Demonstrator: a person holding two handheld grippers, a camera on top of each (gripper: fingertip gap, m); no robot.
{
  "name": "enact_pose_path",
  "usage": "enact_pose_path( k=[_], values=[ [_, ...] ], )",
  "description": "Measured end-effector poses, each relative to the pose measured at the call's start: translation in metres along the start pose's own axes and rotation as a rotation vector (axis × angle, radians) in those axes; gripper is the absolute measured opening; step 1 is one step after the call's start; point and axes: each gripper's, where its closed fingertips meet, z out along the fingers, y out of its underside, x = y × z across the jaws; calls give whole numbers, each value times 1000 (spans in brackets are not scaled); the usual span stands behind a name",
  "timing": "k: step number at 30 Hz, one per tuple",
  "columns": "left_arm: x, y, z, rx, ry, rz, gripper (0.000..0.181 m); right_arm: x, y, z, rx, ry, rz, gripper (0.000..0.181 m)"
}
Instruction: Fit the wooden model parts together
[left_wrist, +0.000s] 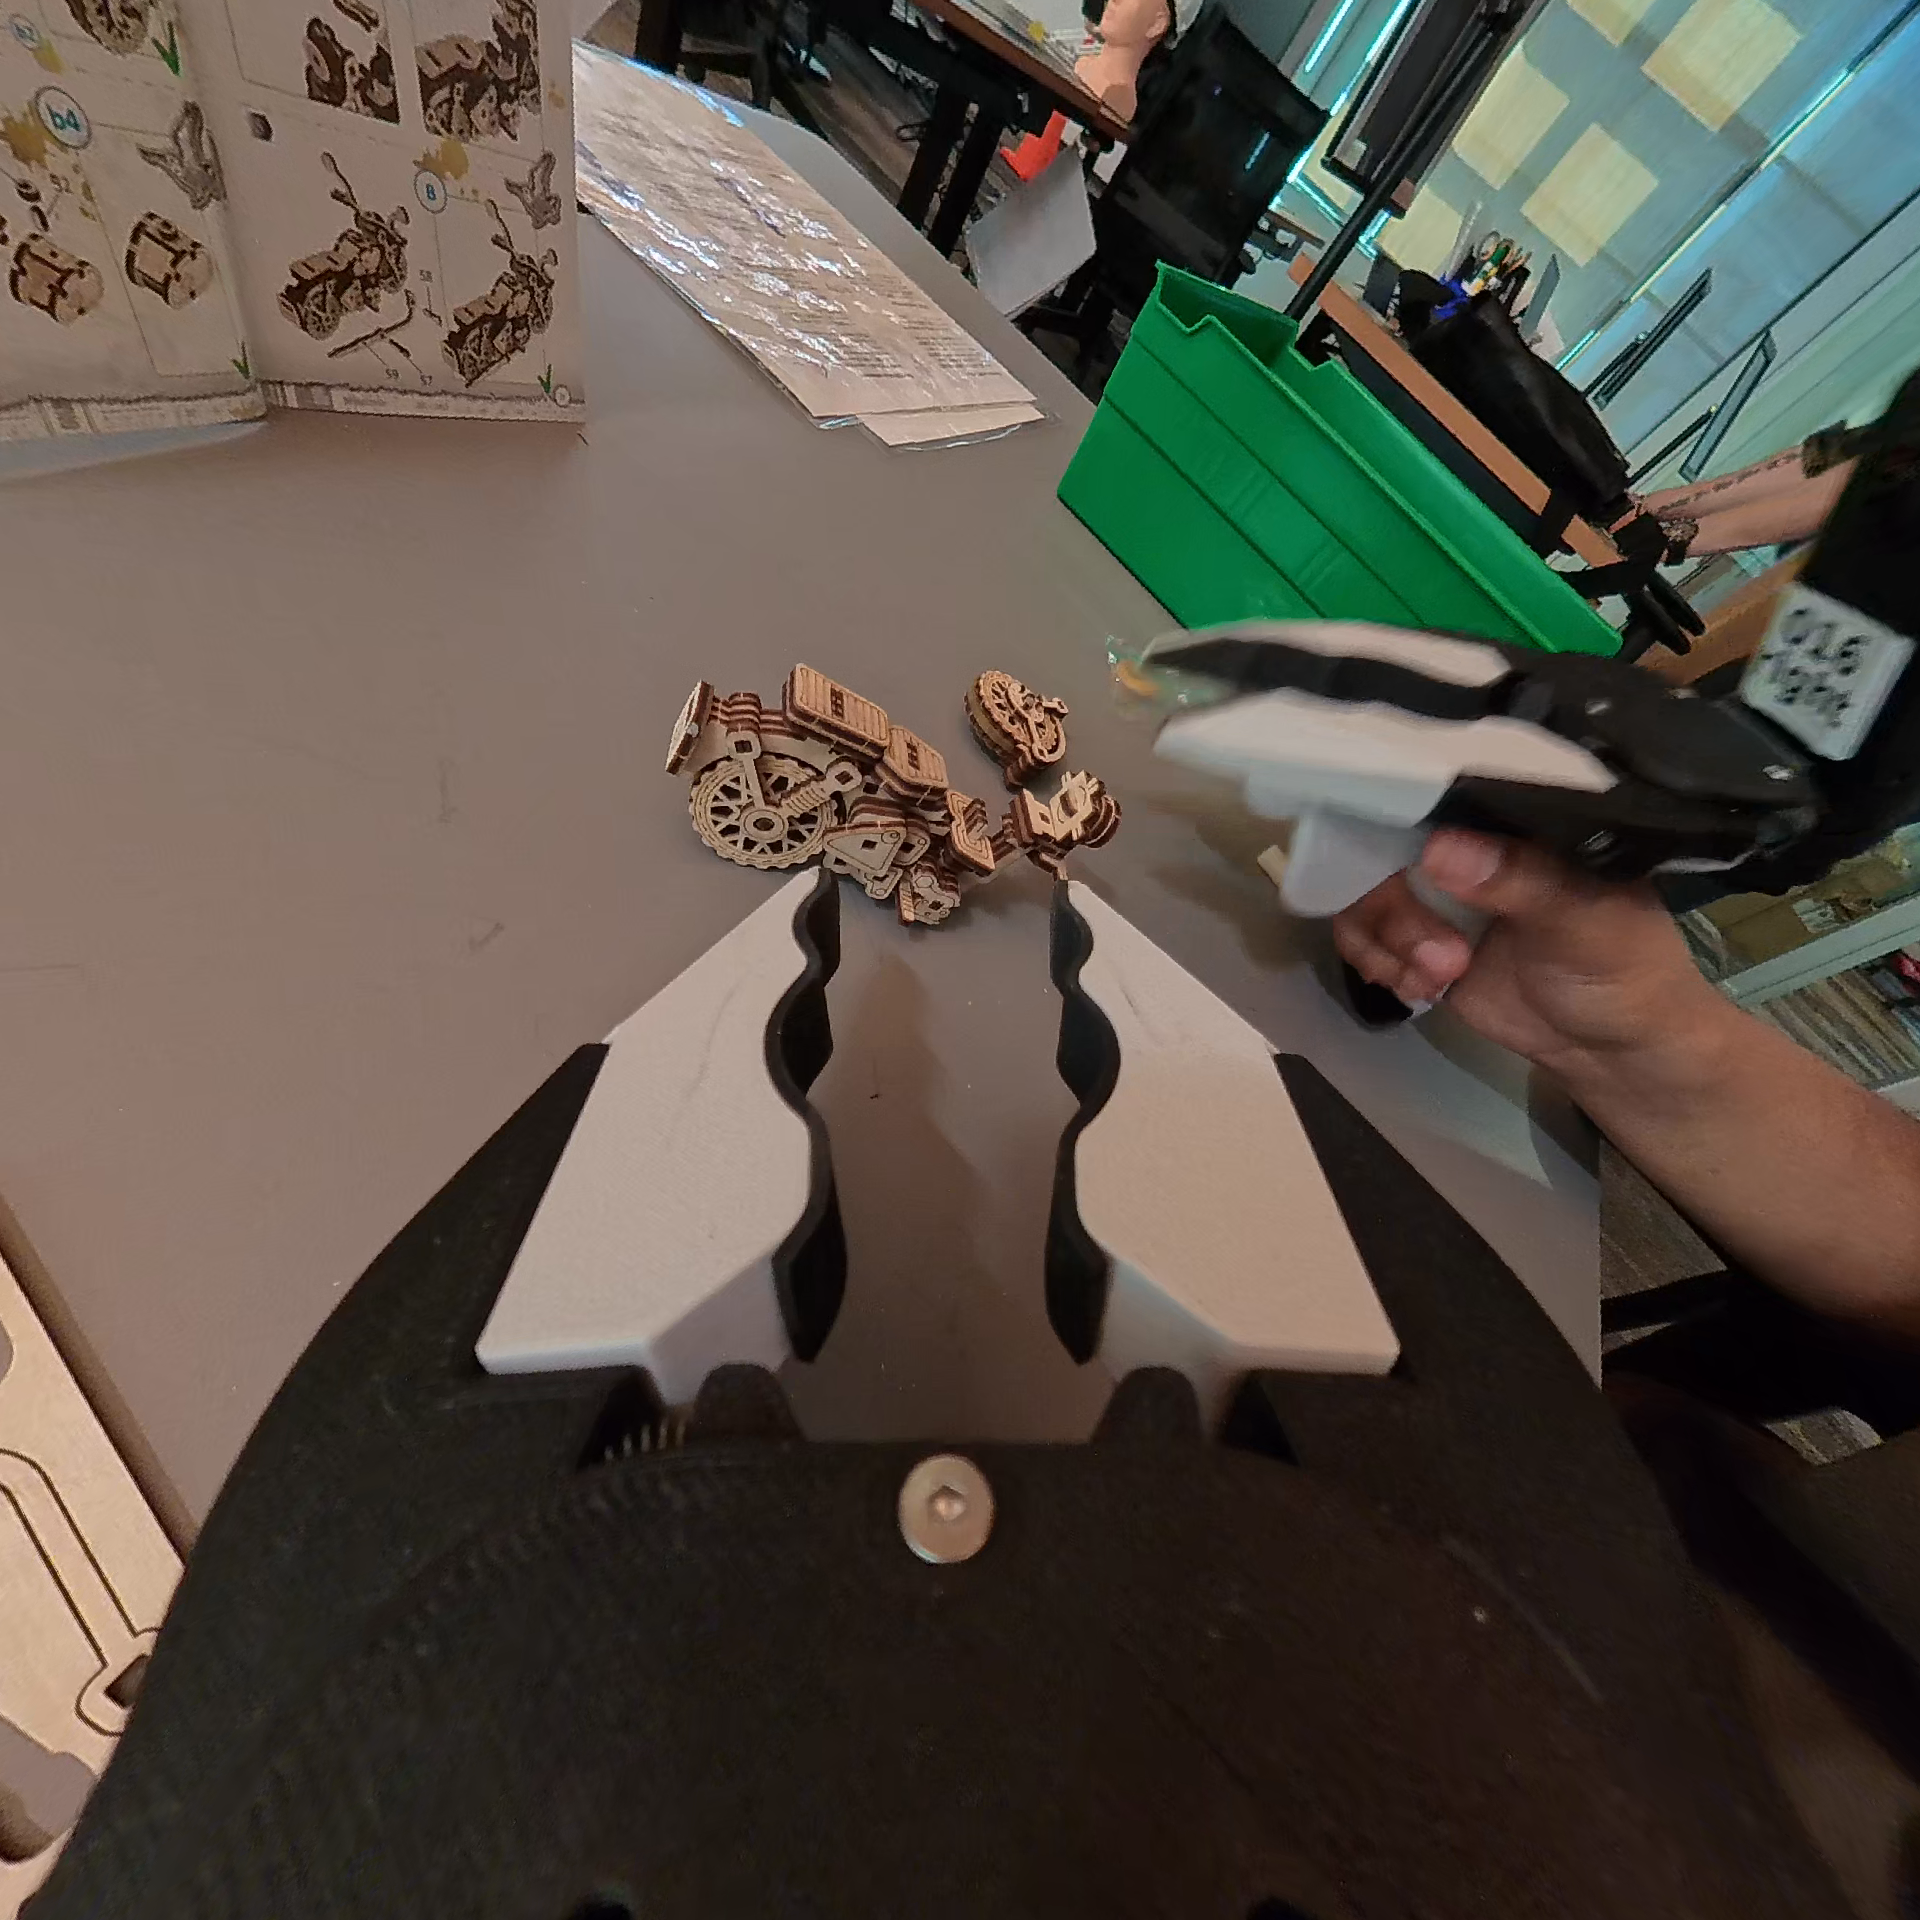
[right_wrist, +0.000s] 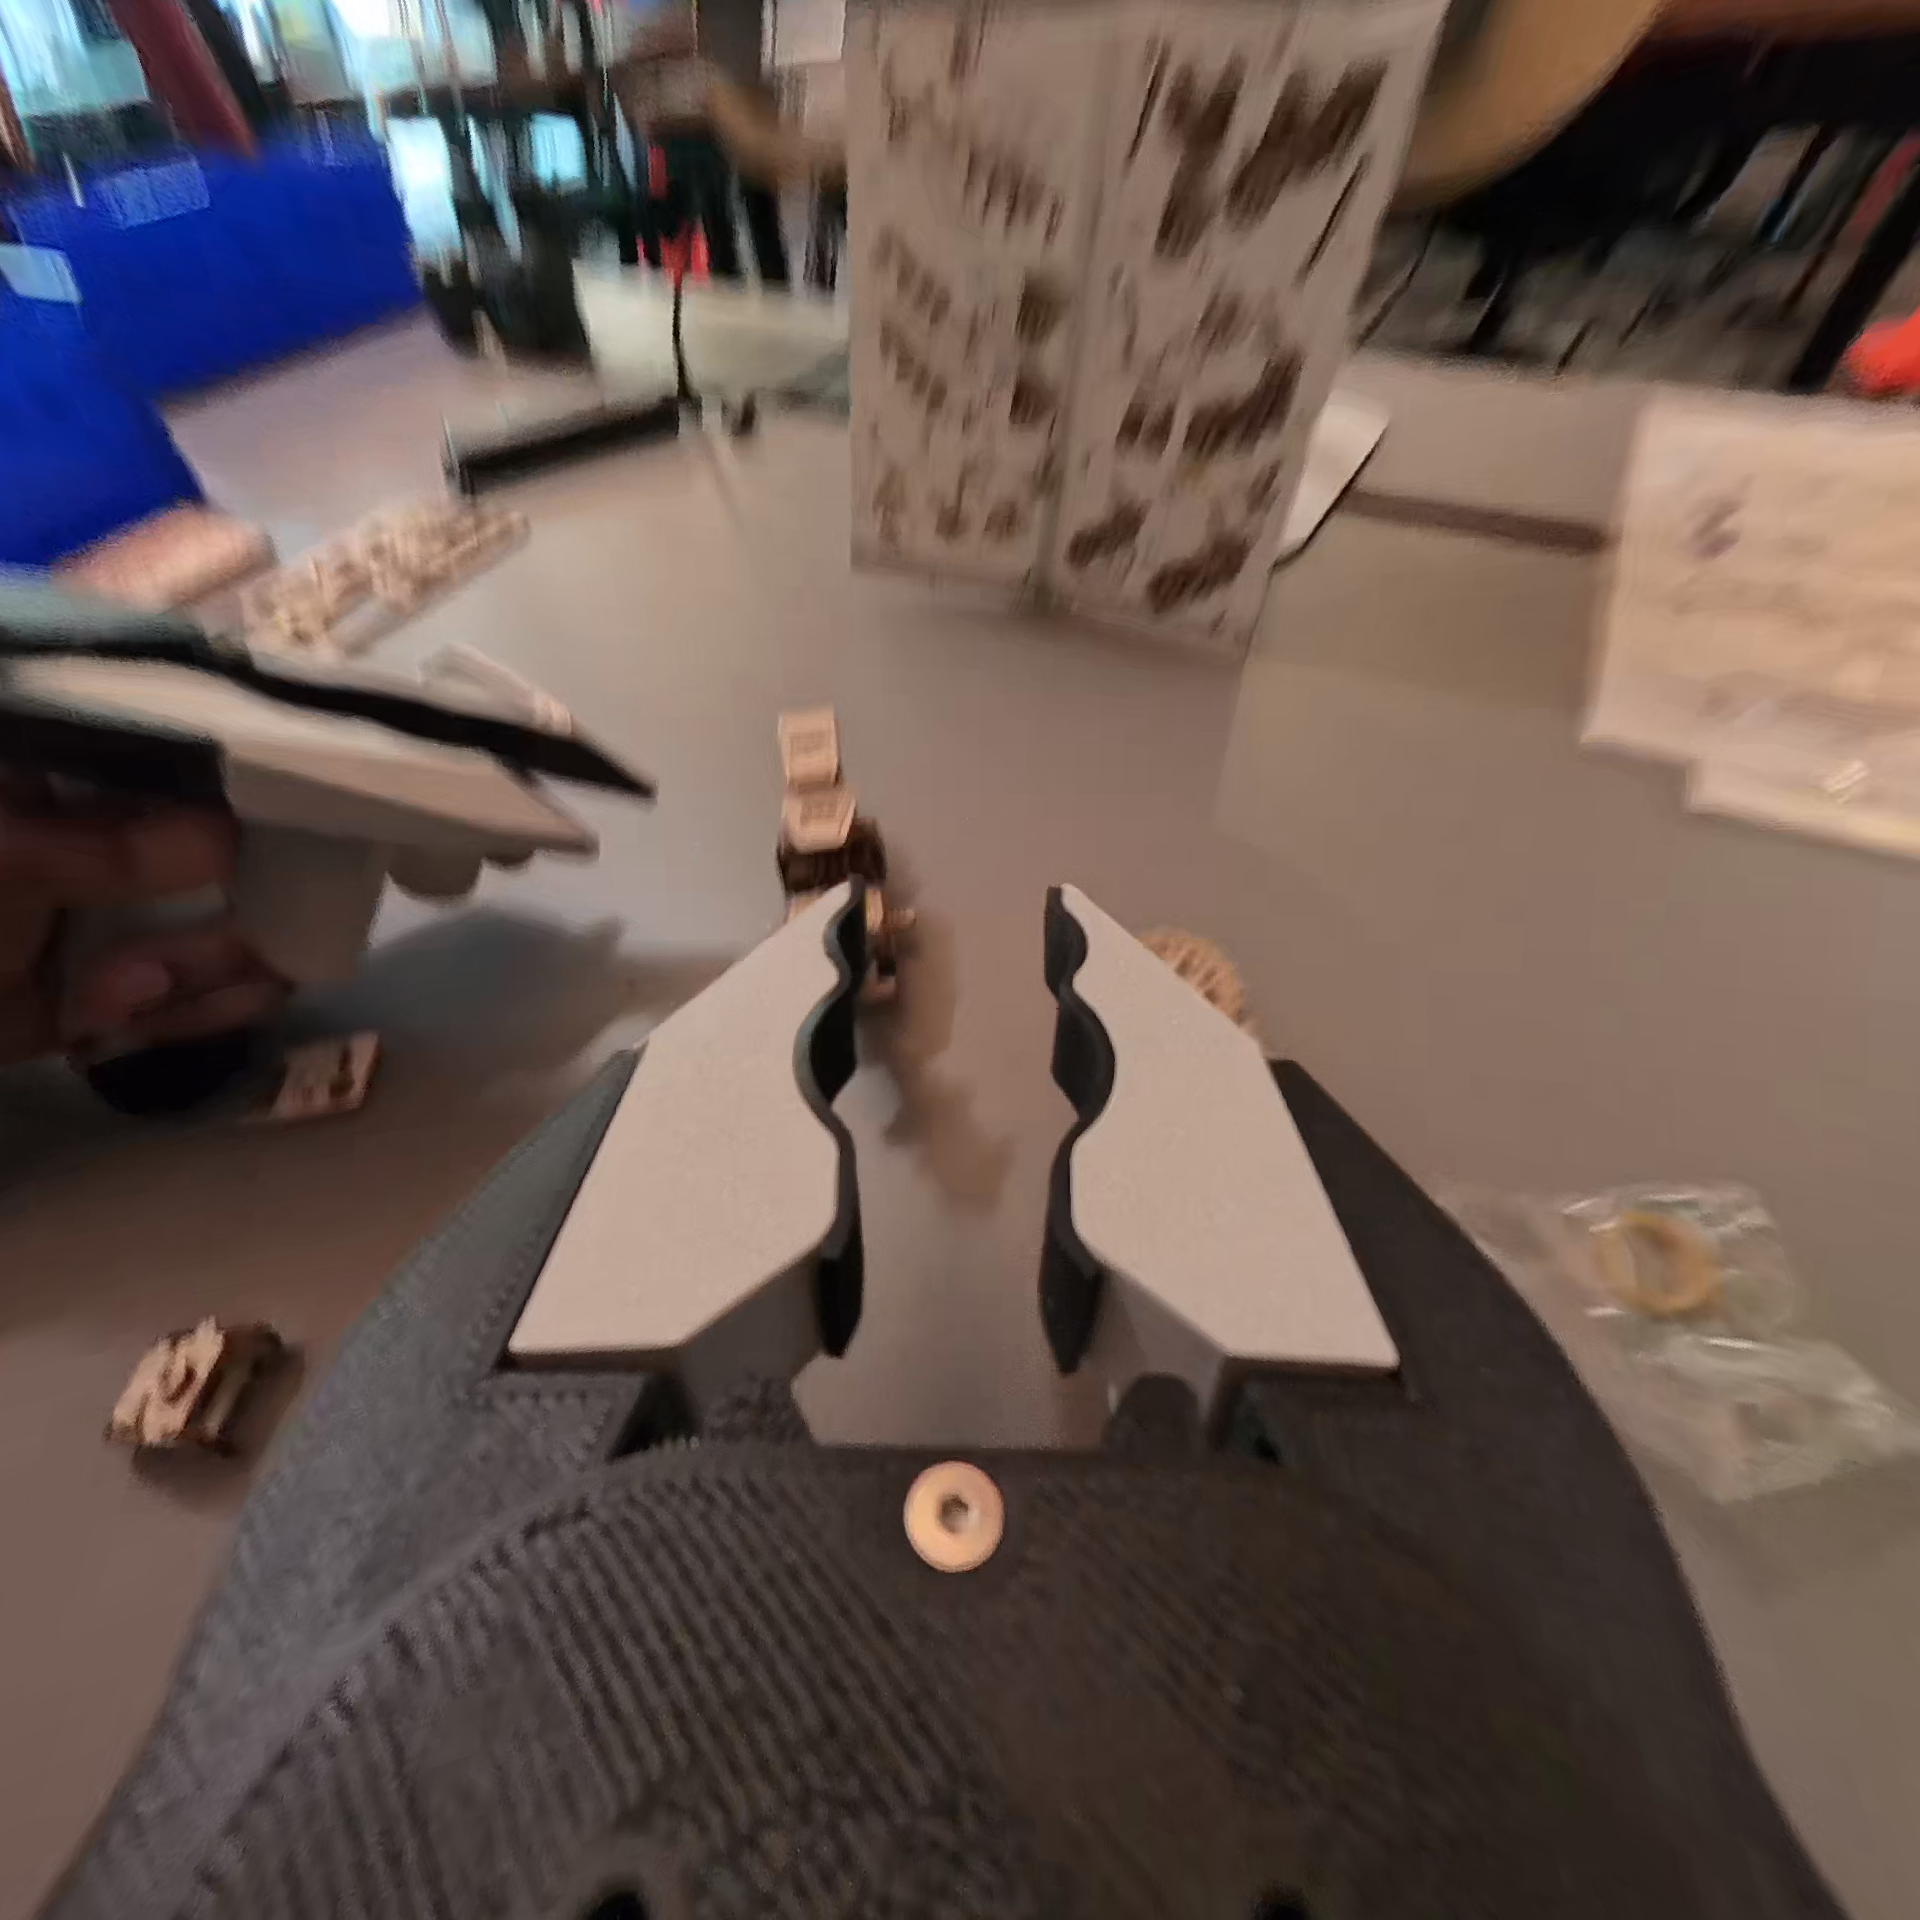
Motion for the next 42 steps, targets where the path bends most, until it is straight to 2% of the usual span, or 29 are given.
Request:
enact_pose_path(
  k=[3,13,18,42],
  values=[
    [0,0,0,0,1,-1,39,20,-18,-14,109,82,23,34],
    [-1,0,0,0,4,-12,39,43,-9,-14,92,114,179,37],
    [-1,0,0,0,4,-15,39,45,-9,-15,98,100,225,37],
    [-1,0,0,0,3,-13,39,38,-9,-9,84,79,196,37]
  ],
)
